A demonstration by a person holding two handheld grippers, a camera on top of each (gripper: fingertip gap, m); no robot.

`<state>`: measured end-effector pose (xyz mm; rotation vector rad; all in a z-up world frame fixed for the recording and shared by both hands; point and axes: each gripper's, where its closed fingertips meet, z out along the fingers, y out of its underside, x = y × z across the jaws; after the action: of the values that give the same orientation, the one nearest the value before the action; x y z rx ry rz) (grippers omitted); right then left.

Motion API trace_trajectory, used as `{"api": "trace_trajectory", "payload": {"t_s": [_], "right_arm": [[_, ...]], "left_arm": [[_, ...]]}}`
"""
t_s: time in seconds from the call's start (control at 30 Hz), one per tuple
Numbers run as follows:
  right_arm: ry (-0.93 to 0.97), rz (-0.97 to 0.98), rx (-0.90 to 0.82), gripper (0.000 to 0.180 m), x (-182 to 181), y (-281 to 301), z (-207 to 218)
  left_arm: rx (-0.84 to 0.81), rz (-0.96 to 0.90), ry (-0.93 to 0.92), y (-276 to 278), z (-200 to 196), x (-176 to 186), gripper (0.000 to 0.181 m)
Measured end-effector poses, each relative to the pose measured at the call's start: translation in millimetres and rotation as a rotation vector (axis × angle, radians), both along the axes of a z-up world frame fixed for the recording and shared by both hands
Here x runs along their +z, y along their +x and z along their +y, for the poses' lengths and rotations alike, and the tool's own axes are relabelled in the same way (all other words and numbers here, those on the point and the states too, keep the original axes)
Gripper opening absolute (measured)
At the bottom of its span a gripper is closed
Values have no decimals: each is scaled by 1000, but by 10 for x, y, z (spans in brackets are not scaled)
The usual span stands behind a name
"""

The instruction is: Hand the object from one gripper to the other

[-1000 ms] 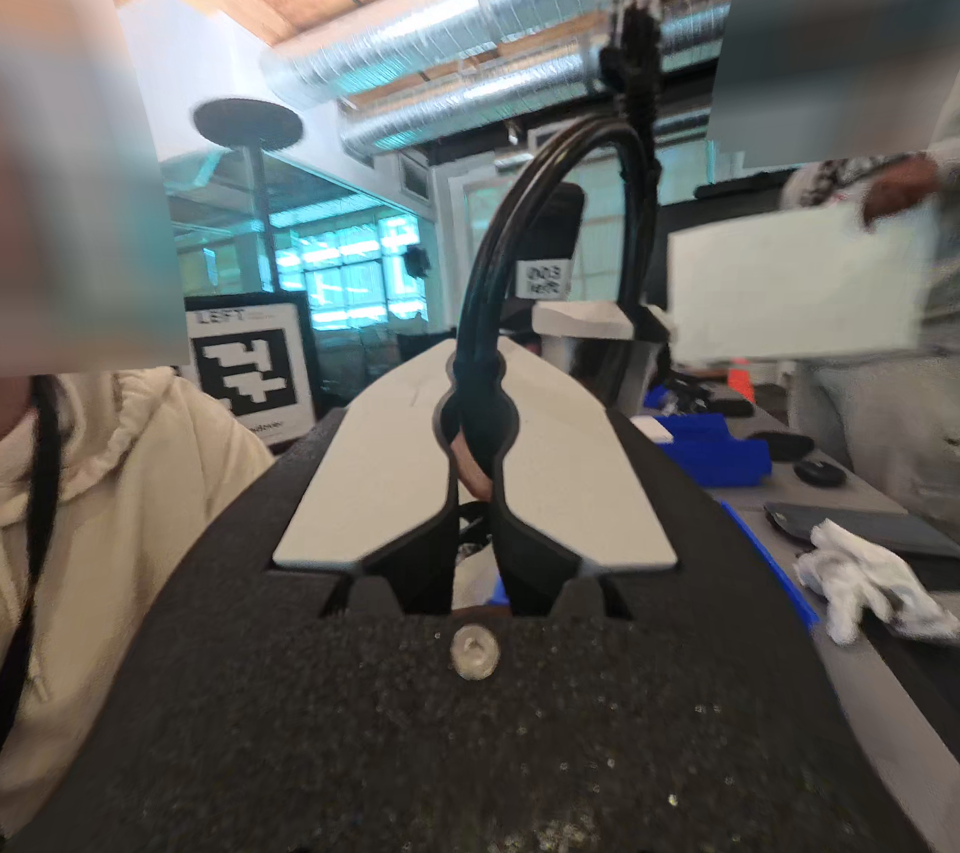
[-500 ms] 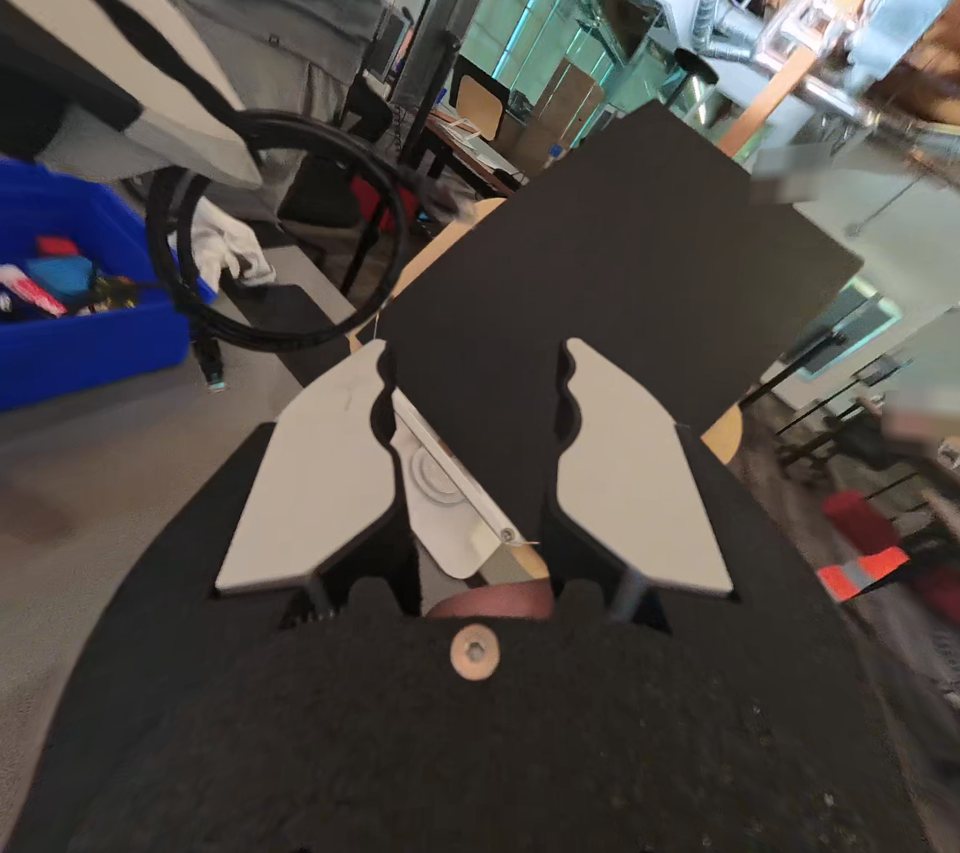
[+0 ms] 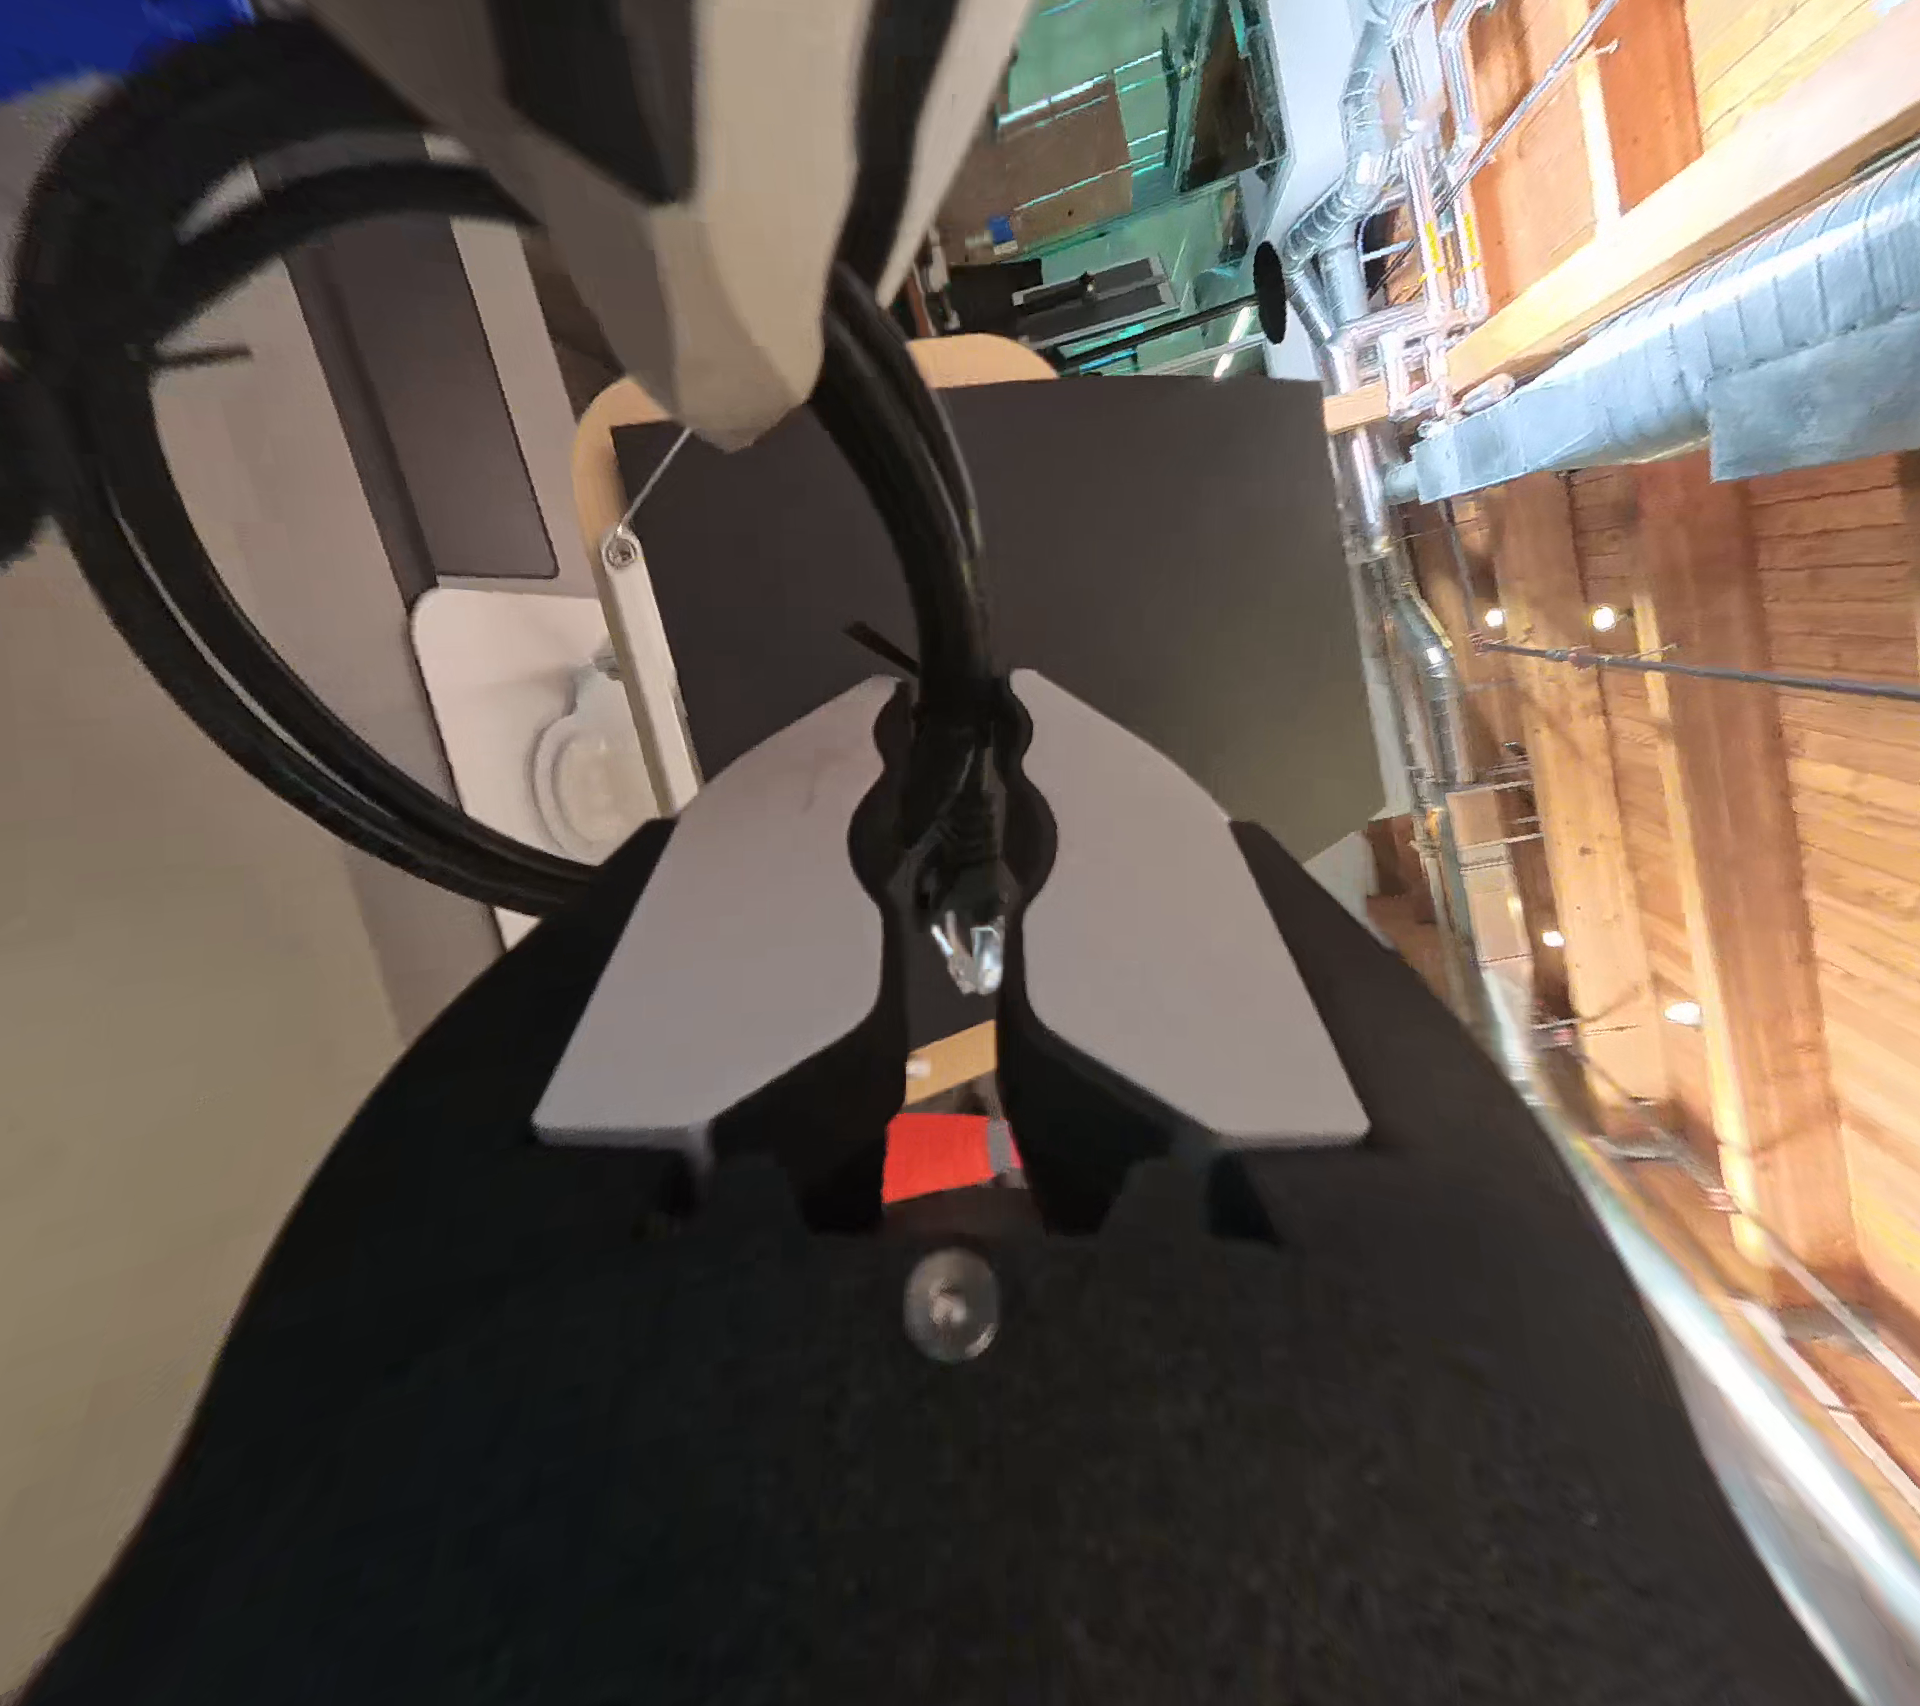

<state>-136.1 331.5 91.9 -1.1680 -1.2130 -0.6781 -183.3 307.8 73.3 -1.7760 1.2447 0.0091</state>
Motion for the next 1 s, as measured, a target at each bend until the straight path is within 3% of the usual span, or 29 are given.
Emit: {"api": "trace_trajectory", "payload": {"t_s": [0.2, 0.27, 0.33, 0.5, 0.73, 0.83, 1.0], "right_arm": [[13, 83, -83, 14, 167, 396, 132], [80, 156, -119, 13, 329, 600, 183], [182, 266, -125, 14, 547, 759, 181], [189, 674, 142, 14, 860, 774, 12], [-396, 1318, 524, 14, 801, 702, 104], [-594, 1468, 636, 13, 759, 604, 107], [-921, 1524, 927, 13, 733, 282, -81]], "left_arm": [[67, -287, 13, -90, 36, 385, 42], [68, -352, -31, -126, 20, 426, 57], [26, -385, -65, -92, -30, 431, 60], [-255, -603, -292, 234, -383, 565, 62], [-456, -801, -321, 254, -538, 874, 68], [-574, -848, -323, 292, -712, 989, 68], [-709, -936, -416, 393, -906, 1106, 67]]}}
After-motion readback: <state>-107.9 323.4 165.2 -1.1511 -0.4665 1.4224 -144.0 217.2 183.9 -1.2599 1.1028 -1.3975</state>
